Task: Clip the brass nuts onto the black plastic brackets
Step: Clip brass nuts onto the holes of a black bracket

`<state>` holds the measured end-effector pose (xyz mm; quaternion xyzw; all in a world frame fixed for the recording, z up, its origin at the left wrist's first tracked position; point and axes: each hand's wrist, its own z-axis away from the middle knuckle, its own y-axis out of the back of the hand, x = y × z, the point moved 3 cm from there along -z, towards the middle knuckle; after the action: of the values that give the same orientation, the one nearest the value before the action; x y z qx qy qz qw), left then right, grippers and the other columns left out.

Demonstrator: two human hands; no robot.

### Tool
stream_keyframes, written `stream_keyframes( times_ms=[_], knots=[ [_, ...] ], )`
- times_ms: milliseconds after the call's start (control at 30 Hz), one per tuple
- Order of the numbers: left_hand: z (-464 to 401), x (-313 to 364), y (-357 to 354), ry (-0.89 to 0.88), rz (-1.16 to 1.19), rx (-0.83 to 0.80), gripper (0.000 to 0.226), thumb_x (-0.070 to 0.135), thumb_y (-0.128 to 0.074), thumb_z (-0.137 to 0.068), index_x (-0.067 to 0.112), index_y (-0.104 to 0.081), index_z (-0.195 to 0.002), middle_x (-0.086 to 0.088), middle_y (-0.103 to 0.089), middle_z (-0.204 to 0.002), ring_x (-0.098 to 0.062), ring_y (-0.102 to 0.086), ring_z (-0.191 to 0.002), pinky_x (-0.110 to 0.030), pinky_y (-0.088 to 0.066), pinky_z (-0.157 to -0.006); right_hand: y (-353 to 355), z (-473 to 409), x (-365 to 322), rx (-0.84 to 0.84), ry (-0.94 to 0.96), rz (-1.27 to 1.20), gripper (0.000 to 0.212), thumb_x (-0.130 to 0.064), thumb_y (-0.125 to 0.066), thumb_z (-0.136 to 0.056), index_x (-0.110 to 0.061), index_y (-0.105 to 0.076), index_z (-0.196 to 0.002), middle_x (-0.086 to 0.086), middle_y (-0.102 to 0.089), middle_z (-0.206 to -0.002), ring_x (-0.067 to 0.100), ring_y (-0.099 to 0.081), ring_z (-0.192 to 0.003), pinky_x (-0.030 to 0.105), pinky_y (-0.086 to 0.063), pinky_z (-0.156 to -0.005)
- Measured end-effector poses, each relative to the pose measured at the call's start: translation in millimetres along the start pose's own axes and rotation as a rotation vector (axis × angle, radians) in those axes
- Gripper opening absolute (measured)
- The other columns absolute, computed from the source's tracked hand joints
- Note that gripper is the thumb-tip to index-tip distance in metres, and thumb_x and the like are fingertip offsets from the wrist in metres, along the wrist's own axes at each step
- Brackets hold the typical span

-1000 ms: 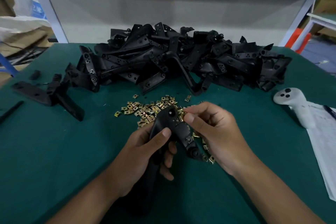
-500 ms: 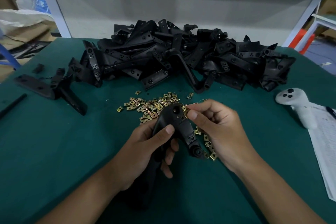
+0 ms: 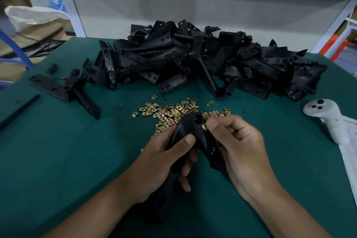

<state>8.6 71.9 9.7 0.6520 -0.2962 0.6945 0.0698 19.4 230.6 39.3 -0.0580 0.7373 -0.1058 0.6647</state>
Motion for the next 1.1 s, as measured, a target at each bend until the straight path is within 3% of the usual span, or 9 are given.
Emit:
stream_keyframes(
  times_ms=[67,200,367,400,533,667,767,933,1100],
  knots=[
    [-0.1,-0.8,-0.3,-0.021,-0.003,0.012,0.017,0.035,-0.066,-0.098,0.018,-0.067,-0.099,-0.005,-0.060,-0.079,-0.014,-0.052,-0.056,-0.034,-0.055,-0.050,-1.5,2.2,-0.2,-0.023,0.030,0.027,0.020,-0.038,-0.079,-0.080,-0.018,-0.074,-0.081,0.008,-0.073,-0.083,0.025,-0.068,-0.075,0.041,-0.055,-0.072],
    [-1.3,-2.7,1.5,-0.041,0.029,0.053,0.025,0.039,-0.068,-0.093,0.016,-0.064,-0.100,-0.003,-0.058,-0.078,-0.012,-0.049,-0.054,-0.033,-0.054,-0.048,-1.1,1.6,-1.2,-0.100,0.071,0.068,0.025,-0.040,-0.074,-0.086,-0.017,-0.077,-0.094,0.014,-0.074,-0.094,0.036,-0.071,-0.086,0.050,-0.055,-0.082],
    [0.3,-5.0,1.4,-0.026,0.039,0.122,0.029,0.043,-0.071,-0.088,0.017,-0.066,-0.098,-0.004,-0.059,-0.076,-0.014,-0.050,-0.053,-0.034,-0.054,-0.048,5.6,-0.8,-5.9,-0.182,0.073,0.164,0.025,-0.036,-0.065,-0.090,-0.023,-0.077,-0.107,0.001,-0.075,-0.106,0.018,-0.070,-0.103,0.026,-0.055,-0.087],
    [-0.5,-4.2,0.9,-0.025,0.039,0.154,0.028,0.044,-0.072,-0.088,0.018,-0.067,-0.096,-0.004,-0.059,-0.076,-0.014,-0.050,-0.052,-0.034,-0.054,-0.048,6.8,-1.7,-5.8,-0.218,0.041,0.153,0.026,-0.034,-0.062,-0.093,-0.023,-0.076,-0.111,0.001,-0.074,-0.111,0.018,-0.070,-0.107,0.027,-0.054,-0.091],
    [-3.3,1.0,-1.9,-0.008,0.133,0.220,0.021,0.039,-0.069,-0.091,0.018,-0.070,-0.091,-0.003,-0.058,-0.076,-0.013,-0.051,-0.054,-0.031,-0.053,-0.047,8.9,-9.7,2.2,-0.237,-0.218,-0.204,0.043,0.003,-0.042,-0.080,-0.006,-0.067,-0.115,0.016,-0.067,-0.122,0.033,-0.059,-0.109,0.047,-0.045,-0.101],
    [-0.8,6.7,2.2,-0.007,0.159,0.237,0.021,0.039,-0.074,-0.079,0.019,-0.067,-0.081,-0.002,-0.054,-0.075,-0.011,-0.048,-0.054,-0.028,-0.048,-0.045,16.9,-19.5,8.6,-0.177,-0.302,-0.323,0.059,0.033,-0.025,-0.081,-0.003,-0.061,-0.111,0.013,-0.070,-0.113,0.019,-0.064,-0.095,0.026,-0.055,-0.086],
    [-0.8,7.4,3.6,0.008,0.143,0.237,0.026,0.040,-0.080,-0.075,0.019,-0.064,-0.073,-0.001,-0.050,-0.071,-0.010,-0.044,-0.051,-0.028,-0.047,-0.043,20.0,-22.1,9.8,-0.192,-0.346,-0.393,0.048,0.029,-0.032,-0.089,0.001,-0.062,-0.117,0.013,-0.072,-0.112,0.019,-0.070,-0.102,0.025,-0.057,-0.085],
    [-1.8,3.8,4.2,0.041,0.118,0.203,0.031,0.043,-0.080,-0.074,0.017,-0.062,-0.074,-0.003,-0.051,-0.072,-0.011,-0.044,-0.050,-0.030,-0.048,-0.043,21.7,-20.9,11.4,-0.293,-0.364,-0.403,0.043,0.007,-0.059,-0.087,0.002,-0.056,-0.129,0.021,-0.066,-0.129,0.029,-0.063,-0.124,0.026,-0.055,-0.093],
    [-1.7,1.3,1.5,0.025,0.079,0.129,0.033,0.046,-0.084,-0.074,0.018,-0.066,-0.076,-0.002,-0.051,-0.071,-0.012,-0.046,-0.050,-0.030,-0.050,-0.046,23.9,-23.3,13.1,-0.230,-0.401,-0.371,0.049,-0.007,-0.076,-0.078,-0.002,-0.060,-0.124,0.020,-0.072,-0.111,0.024,-0.073,-0.096,0.027,-0.060,-0.077]
  ],
)
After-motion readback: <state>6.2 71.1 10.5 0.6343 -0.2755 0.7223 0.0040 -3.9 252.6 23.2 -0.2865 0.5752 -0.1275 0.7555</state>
